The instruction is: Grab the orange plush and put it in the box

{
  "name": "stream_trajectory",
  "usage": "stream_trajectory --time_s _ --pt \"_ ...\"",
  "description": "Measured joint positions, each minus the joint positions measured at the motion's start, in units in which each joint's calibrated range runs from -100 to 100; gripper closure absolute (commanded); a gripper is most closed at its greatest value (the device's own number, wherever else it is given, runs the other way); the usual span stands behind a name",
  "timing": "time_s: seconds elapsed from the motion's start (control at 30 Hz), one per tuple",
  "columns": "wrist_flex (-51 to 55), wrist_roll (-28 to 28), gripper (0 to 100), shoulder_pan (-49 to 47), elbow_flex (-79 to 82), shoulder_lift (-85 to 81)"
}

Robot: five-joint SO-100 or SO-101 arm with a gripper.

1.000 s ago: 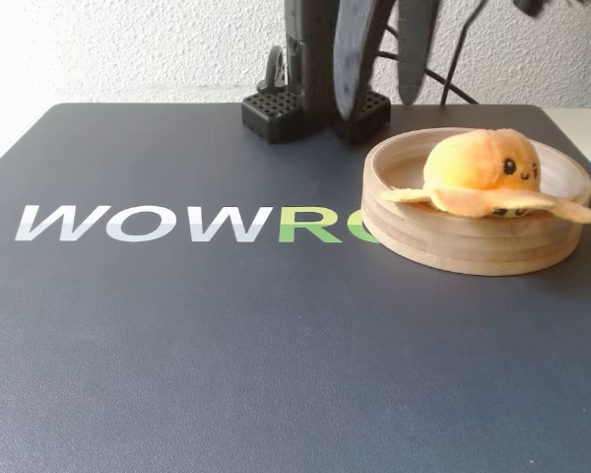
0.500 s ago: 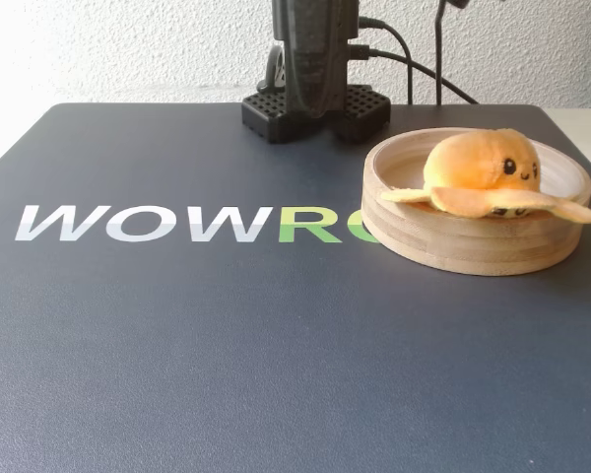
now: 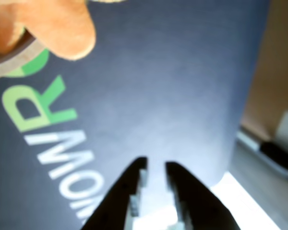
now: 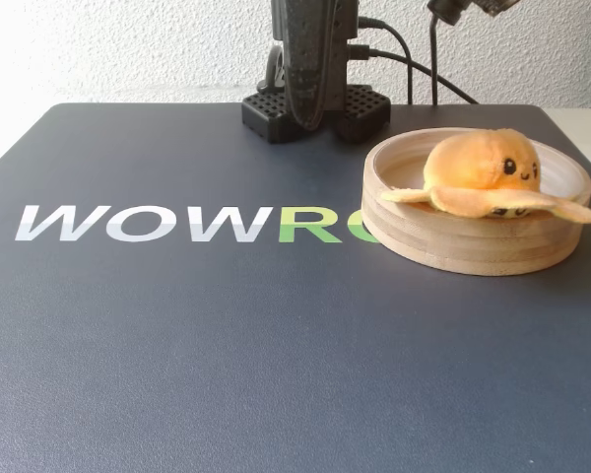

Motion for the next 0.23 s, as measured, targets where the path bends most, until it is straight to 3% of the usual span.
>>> stream_trajectory --time_s 0.23 --pt "0.0 0.0 96 -0.1 0.1 0.0"
